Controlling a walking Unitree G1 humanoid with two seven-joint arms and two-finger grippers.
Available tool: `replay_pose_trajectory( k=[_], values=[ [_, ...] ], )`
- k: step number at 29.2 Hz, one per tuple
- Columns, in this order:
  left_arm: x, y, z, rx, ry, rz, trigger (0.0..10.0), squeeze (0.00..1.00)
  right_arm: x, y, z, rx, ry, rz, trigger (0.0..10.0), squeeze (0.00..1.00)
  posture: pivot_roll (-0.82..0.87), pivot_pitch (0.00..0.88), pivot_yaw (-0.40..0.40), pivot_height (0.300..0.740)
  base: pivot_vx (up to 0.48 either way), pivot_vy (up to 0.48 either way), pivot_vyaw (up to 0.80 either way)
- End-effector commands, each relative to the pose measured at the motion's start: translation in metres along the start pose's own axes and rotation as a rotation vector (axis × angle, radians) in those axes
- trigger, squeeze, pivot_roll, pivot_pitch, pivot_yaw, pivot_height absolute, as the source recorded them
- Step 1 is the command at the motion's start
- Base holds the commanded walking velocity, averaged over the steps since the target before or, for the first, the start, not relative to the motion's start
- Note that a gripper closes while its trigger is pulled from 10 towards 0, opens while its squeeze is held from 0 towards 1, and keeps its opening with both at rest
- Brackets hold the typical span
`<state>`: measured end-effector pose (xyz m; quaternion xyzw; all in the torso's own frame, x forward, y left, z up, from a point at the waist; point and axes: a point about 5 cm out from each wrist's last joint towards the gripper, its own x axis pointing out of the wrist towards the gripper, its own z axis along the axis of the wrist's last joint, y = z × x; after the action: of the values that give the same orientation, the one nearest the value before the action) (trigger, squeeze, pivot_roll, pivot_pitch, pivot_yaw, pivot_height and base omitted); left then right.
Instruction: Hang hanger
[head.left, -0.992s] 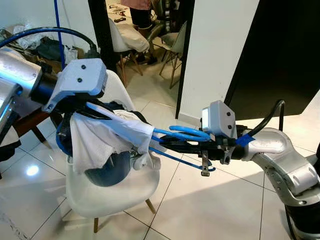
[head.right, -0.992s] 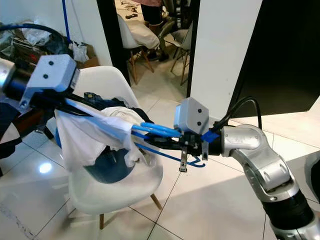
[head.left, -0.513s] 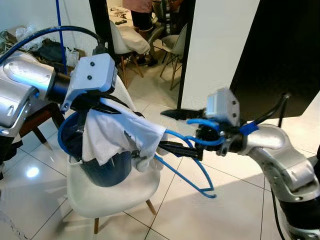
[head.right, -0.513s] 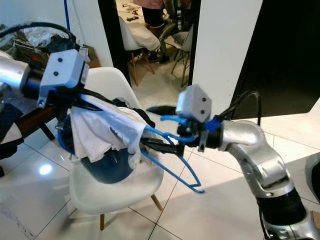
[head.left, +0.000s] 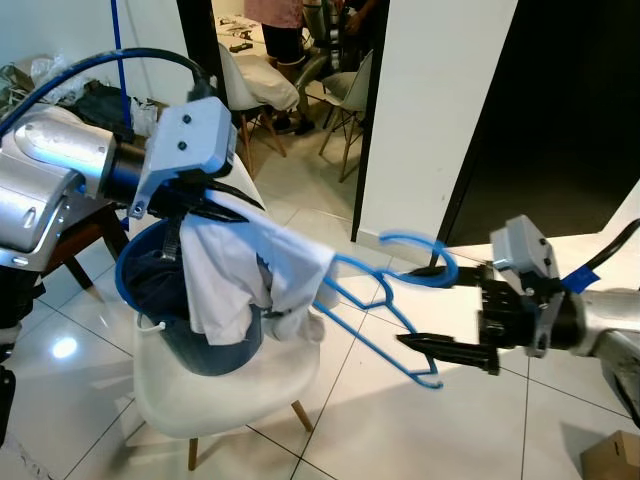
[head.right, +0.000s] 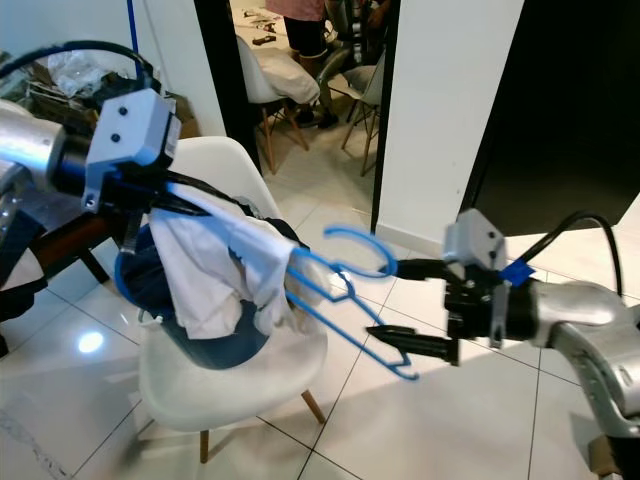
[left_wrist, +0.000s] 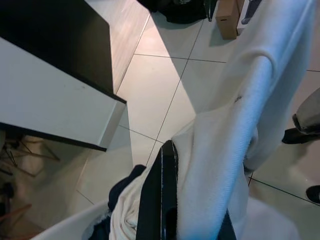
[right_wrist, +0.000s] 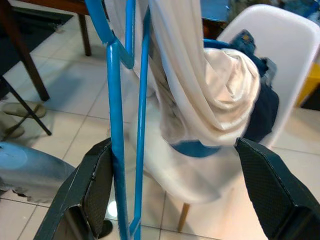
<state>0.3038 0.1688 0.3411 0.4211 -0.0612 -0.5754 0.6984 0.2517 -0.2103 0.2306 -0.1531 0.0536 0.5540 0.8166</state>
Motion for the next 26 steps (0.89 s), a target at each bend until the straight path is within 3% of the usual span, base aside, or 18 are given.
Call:
replay_pose_trajectory(
  k=[1,9,11,12,13,14,16,17,18,19,22,26],
  values=[
    [-0.003,0.003,0.003,0.02,0.003,0.01,0.0,0.0,-0.003,0.0,-0.001,-0.001,0.008,-0.012,10.0,0.0,0.02,0.0,0.033,0.74,0.0,0.0,0.0],
    [-0.002,0.01,0.003,0.029,0.004,0.098,0.0,0.0,0.0,0.004,-0.004,0.035,-0.025,-0.01,10.0,0.0,0.02,0.0,0.035,0.74,0.0,0.0,0.0],
    [-0.006,0.015,0.001,0.026,0.016,0.137,0.3,0.0,-0.004,-0.001,-0.007,0.035,-0.017,-0.055,10.0,0.0,0.02,0.0,0.035,0.74,0.0,0.0,0.0],
    [-0.009,0.018,0.0,0.017,0.022,0.173,1.6,0.0,-0.008,-0.007,-0.009,0.038,-0.018,-0.11,10.0,0.0,0.02,0.0,0.035,0.74,0.0,0.0,0.0],
    [-0.009,0.018,0.0,0.017,0.022,0.173,1.6,0.0,-0.008,-0.007,-0.009,0.038,-0.018,-0.11,10.0,0.0,0.02,0.0,0.035,0.74,0.0,0.0,0.0],
    [-0.012,0.02,-0.001,0.002,0.015,0.203,10.0,0.0,-0.013,-0.018,-0.01,0.026,-0.026,-0.21,10.0,0.0,0.02,0.0,0.035,0.74,0.0,0.0,0.0],
    [-0.012,0.02,-0.001,0.002,0.015,0.203,10.0,0.0,-0.013,-0.018,-0.01,0.026,-0.026,-0.21,10.0,0.0,0.02,0.0,0.035,0.74,0.0,0.0,0.0],
    [-0.013,0.021,-0.001,-0.016,0.001,0.224,10.0,0.0,-0.018,-0.033,-0.011,0.035,-0.049,-0.337,10.0,0.0,0.01,0.0,0.035,0.74,0.0,0.0,0.0],
    [-0.013,0.021,-0.001,-0.016,0.001,0.224,10.0,0.0,-0.018,-0.033,-0.011,0.035,-0.049,-0.337,10.0,0.0,0.01,0.0,0.035,0.74,0.0,0.0,0.0],
    [-0.01,0.016,0.003,-0.031,-0.034,0.22,10.0,0.0,-0.026,-0.052,-0.011,0.066,-0.093,-0.513,10.0,0.0,0.02,0.0,0.034,0.74,0.0,0.0,0.0],
    [0.002,0.005,0.011,-0.048,-0.104,0.182,10.0,0.0,-0.035,-0.079,-0.013,0.142,-0.179,-0.787,10.0,0.0,0.02,0.0,0.032,0.74,-0.084,0.0,0.0],
    [0.012,0.0,0.013,-0.058,-0.132,0.164,10.0,0.0,-0.035,-0.085,-0.014,0.165,-0.206,-0.854,10.0,0.0,0.02,0.0,0.031,0.74,-0.259,0.0,0.0]
  ],
)
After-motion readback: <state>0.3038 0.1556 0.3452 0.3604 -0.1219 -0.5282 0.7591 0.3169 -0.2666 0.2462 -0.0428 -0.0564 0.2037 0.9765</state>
